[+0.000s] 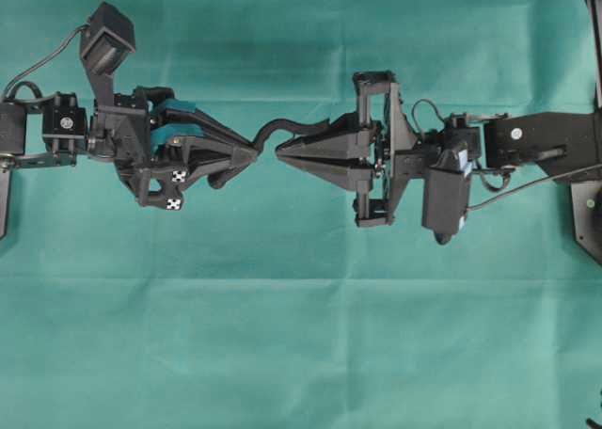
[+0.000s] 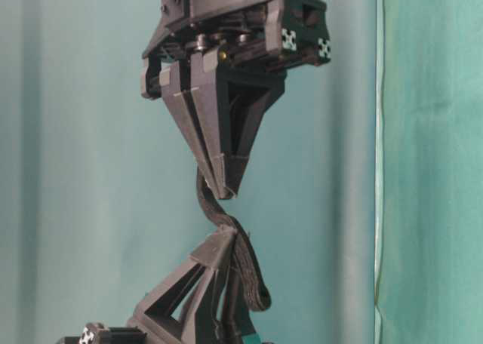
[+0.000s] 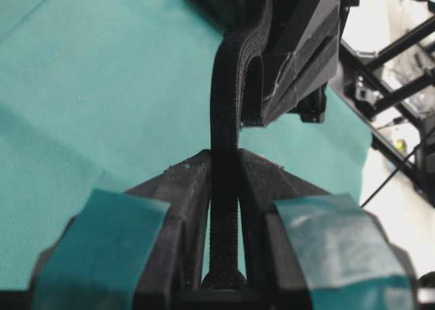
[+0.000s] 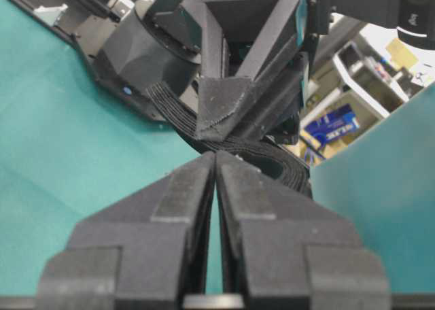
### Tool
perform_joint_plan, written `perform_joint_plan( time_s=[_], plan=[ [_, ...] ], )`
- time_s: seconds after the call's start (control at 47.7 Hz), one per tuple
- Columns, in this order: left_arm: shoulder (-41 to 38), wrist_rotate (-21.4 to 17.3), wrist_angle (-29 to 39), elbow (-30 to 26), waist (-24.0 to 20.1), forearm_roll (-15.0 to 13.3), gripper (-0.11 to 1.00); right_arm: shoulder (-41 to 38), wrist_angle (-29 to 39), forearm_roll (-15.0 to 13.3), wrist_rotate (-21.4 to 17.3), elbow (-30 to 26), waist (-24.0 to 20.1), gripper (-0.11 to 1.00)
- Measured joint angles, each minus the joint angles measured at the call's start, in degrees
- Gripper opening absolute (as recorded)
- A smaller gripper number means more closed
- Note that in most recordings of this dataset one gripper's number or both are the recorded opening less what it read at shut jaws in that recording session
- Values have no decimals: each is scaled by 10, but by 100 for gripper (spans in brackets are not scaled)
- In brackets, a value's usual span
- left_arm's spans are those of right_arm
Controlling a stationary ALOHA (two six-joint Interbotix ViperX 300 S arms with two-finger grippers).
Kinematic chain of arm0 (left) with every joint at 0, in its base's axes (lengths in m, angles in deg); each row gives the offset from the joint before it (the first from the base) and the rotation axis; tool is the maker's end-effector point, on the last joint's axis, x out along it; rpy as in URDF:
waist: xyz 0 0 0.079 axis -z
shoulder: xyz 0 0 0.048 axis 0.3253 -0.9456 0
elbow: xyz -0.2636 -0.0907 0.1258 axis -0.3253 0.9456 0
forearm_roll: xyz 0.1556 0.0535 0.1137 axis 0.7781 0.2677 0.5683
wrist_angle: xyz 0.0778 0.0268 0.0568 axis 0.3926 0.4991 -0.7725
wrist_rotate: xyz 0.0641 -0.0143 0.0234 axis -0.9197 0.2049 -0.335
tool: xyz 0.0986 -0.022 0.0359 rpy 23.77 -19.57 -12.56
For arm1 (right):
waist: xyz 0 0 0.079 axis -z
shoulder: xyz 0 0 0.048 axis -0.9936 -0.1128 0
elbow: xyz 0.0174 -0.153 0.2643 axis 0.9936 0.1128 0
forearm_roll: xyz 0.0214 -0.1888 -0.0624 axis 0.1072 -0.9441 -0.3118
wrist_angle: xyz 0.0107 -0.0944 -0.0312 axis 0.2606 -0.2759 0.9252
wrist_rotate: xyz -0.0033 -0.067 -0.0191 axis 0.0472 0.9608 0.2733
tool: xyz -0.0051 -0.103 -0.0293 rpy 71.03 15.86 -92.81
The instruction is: Peel off the Velcro with your right arm.
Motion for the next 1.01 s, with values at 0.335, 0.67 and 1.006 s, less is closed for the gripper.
perform_joint_plan(
  time_s=[0.335, 0.67, 1.006],
  plan=[
    [0, -3, -1, 1, 0, 0, 10, -22, 26, 0, 0, -21, -4, -9],
    [0, -3, -2, 2, -2, 1, 10, -42, 60, -14, -1, -42, -11, -9],
    [0, -4, -4, 2, -4, 0, 10, -57, 62, -32, -2, -57, -18, -9]
  ],
)
